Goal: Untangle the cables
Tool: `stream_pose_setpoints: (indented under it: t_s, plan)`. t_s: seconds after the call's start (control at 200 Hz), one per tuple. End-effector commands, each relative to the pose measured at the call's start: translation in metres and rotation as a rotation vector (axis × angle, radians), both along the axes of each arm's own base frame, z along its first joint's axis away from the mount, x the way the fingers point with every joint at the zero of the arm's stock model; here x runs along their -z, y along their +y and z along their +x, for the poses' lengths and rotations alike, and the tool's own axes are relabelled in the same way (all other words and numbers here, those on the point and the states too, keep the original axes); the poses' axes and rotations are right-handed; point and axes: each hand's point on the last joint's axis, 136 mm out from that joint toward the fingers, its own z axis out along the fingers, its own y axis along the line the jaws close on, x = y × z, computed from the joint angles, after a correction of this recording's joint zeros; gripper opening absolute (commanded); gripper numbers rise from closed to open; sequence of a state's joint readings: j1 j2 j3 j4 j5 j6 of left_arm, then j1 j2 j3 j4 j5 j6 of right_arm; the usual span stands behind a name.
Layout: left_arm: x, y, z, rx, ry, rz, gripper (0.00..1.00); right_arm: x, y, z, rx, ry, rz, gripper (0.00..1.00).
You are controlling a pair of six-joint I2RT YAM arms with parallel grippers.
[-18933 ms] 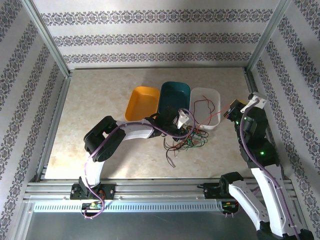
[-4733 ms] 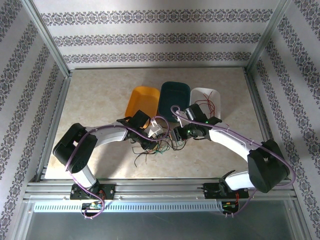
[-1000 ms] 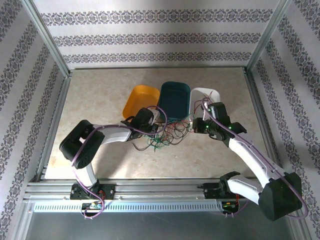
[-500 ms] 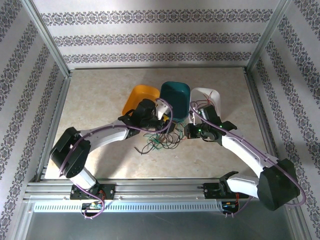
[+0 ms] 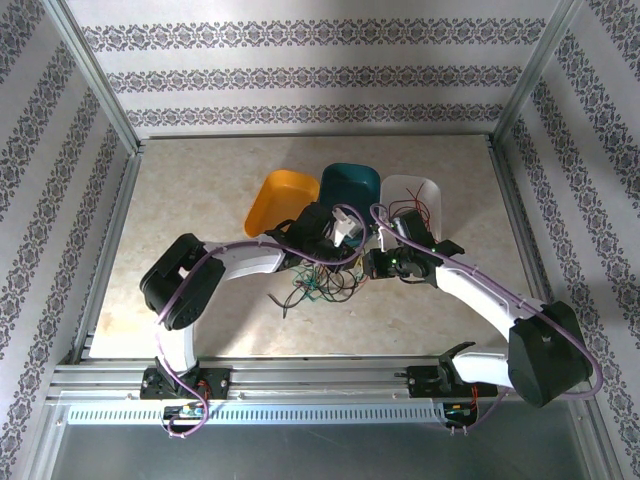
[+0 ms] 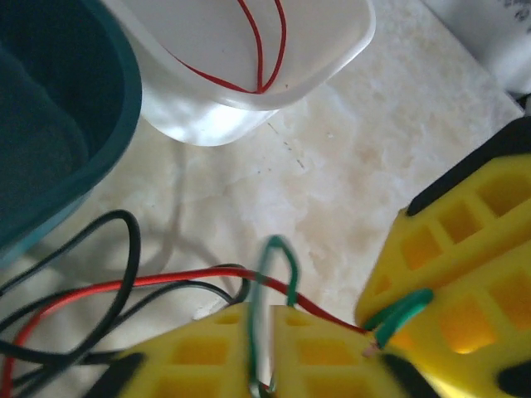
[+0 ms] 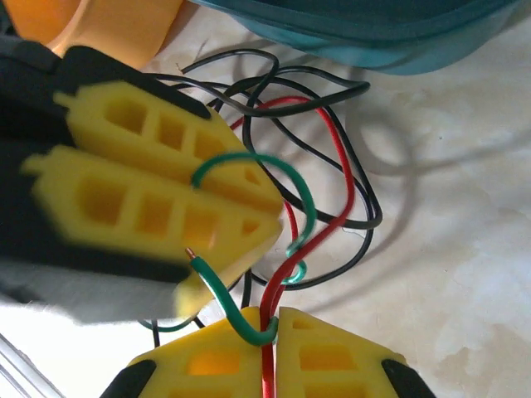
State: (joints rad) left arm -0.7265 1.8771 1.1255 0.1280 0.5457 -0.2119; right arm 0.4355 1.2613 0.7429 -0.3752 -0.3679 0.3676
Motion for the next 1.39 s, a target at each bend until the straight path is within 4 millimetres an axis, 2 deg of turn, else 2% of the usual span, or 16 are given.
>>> stream_pose_setpoints:
  t_s: [0.0,0.06,0.125,0.24,0.44,0.67,0.79,0.835,0.92,1.0,1.05,1.15,1.275,1.39]
  plan:
    - [0.0,-0.01,0.012,-0.048,-0.013,-0.028,0.0,-0.005,0.003,0.005,-0.001,-0.023,0.042,0.11]
    - [0.005,-0.005,0.015,-0.078,-0.013,-0.009,0.0,-0.003,-0.005,0.006,0.034,-0.015,0.046,0.14]
    - [0.008,-0.001,0.012,-0.084,-0.009,0.0,0.0,0.0,-0.014,0.007,0.075,-0.009,0.057,0.23]
    - [0.011,0.004,0.006,-0.091,0.005,0.0,0.0,0.002,-0.02,0.004,0.096,0.003,0.096,0.3]
    - [0.015,0.008,0.004,-0.113,0.016,-0.002,0.0,0.011,-0.013,-0.003,0.072,0.033,0.103,0.36]
    - [0.014,0.008,0.005,-0.105,0.007,0.006,0.0,0.017,0.008,-0.003,0.017,0.047,0.116,0.38]
    - [0.013,0.008,0.004,-0.106,0.007,0.008,0.0,0.021,0.014,0.0,0.003,0.055,0.099,0.37]
    - [0.014,0.01,0.004,-0.108,0.005,0.012,0.0,0.023,0.014,0.002,0.005,0.053,0.091,0.33]
    - [0.013,0.012,0.004,-0.113,0.0,0.018,0.0,0.023,0.014,0.004,0.004,0.044,0.091,0.22]
    - [0.014,0.014,0.003,-0.114,-0.001,0.026,0.0,0.02,0.012,0.007,0.008,0.019,0.083,0.06]
    - [0.015,0.016,0.004,-0.123,-0.003,0.039,0.0,0.015,0.008,0.009,0.021,-0.005,0.069,0.01]
    - [0.021,0.027,0.006,-0.153,-0.008,0.078,0.0,-0.002,-0.008,0.011,0.08,-0.047,0.06,0.0]
    - [0.037,0.045,0.008,-0.2,-0.002,0.16,0.0,-0.039,-0.038,0.014,0.178,-0.126,0.071,0.0]
    - [0.049,0.057,0.006,-0.214,0.003,0.211,0.0,-0.075,-0.073,0.02,0.3,-0.244,0.041,0.0]
